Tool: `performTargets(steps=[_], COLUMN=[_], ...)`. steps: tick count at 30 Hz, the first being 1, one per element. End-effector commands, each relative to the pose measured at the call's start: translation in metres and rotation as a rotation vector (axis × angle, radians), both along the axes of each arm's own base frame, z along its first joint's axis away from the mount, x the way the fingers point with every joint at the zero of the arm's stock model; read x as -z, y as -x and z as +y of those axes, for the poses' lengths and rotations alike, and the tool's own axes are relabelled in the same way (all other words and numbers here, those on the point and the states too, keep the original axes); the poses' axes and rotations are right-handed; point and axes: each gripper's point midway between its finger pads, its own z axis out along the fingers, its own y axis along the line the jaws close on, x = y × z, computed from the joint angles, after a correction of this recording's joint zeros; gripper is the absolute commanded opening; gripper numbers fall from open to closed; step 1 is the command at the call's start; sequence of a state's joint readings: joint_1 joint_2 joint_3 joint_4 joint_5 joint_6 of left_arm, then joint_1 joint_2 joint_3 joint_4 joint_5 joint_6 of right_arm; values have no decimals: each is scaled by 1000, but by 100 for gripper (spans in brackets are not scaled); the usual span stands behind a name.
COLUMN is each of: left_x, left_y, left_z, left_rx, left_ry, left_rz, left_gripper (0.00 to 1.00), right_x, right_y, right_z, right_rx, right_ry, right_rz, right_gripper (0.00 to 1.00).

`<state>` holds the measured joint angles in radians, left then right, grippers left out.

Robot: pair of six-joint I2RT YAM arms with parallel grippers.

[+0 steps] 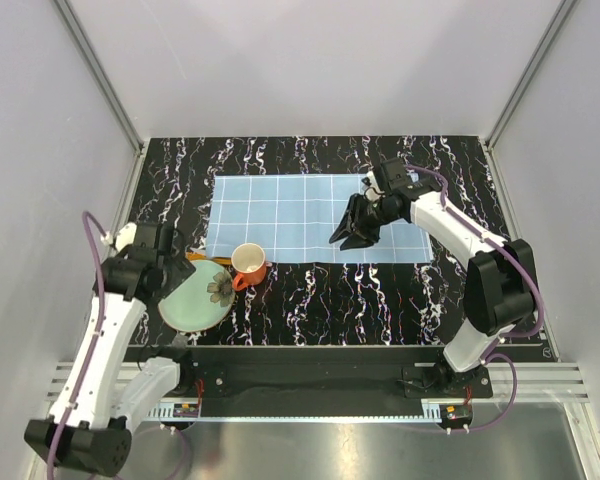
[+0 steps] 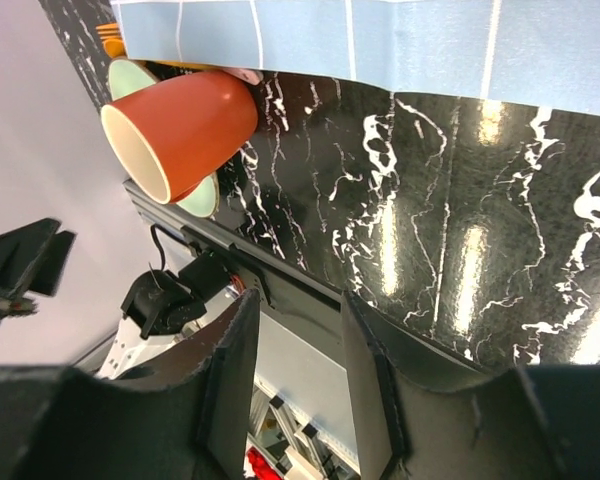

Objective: Set the dinner table for one person
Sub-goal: Pick up the plate from the corner of the board.

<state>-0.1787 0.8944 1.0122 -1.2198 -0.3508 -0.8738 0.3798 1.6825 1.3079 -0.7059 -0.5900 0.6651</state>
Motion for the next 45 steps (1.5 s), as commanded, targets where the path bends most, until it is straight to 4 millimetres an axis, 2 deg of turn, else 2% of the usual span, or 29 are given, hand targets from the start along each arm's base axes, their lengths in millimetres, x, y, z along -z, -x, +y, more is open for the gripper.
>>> performTargets(steps=[1, 2, 4, 7, 10, 15, 16, 18, 19, 24, 29, 30, 31, 36, 39, 41, 45], left_x=[9, 15, 15, 14, 4, 1, -7, -9, -17, -21, -33, -43, -36, -46, -48, -47, -31], left_y=[16, 21, 28, 32, 24, 17, 13, 7, 3, -18, -56, -63, -72, -89, -94, -98, -97], left_z=[16, 19, 26, 26, 23, 27, 27, 27, 28, 44, 62, 66, 68, 75, 75, 73, 72], left_rx=[-132, -143, -173, -197, -233, -330, -328, -329, -331, -399, -400, -366, -350, -299, -294, -289, -276], left_ry=[48, 49, 44, 56, 108, 151, 154, 148, 147, 95, 98, 82, 78, 40, 43, 54, 59], left_rz=[-100, -99, -112, -102, -128, -96, -110, -66, -76, -29, -11, -14, 33, 62, 35, 27, 53], left_gripper=[78, 78, 78, 77, 77, 77, 77, 77, 77, 77, 77, 78, 78, 78, 78, 78, 79], right_x=[-31, -35, -36, -35, -36, -39, -41, -40, -39, -39, -41, -41, -42, -44, -50, -52, -51], right_y=[-10, -12, -12, -11, -9, -9, -10, -9, -10, -9, -9, -8, -7, 23, 42, 58, 90], right_z=[13, 14, 13, 13, 13, 13, 13, 12, 11, 10, 10, 10, 11, 18, 32, 41, 63], right_rx=[-16, -16, -23, -40, -59, -81, -85, -103, -105, -125, -152, -161, -170, -260, -342, -410, -503], right_ry=[-57, -59, -49, -44, -45, -45, -47, -38, -34, -23, -21, -24, -30, -102, -133, -139, -141], right_rz=[-71, -81, -84, -81, -84, -96, -101, -110, -112, -119, -131, -131, -132, -83, -75, -65, -41], right_gripper=[45, 45, 45, 45, 45, 45, 45, 45, 45, 45, 45, 45, 45, 48, 48, 49, 49])
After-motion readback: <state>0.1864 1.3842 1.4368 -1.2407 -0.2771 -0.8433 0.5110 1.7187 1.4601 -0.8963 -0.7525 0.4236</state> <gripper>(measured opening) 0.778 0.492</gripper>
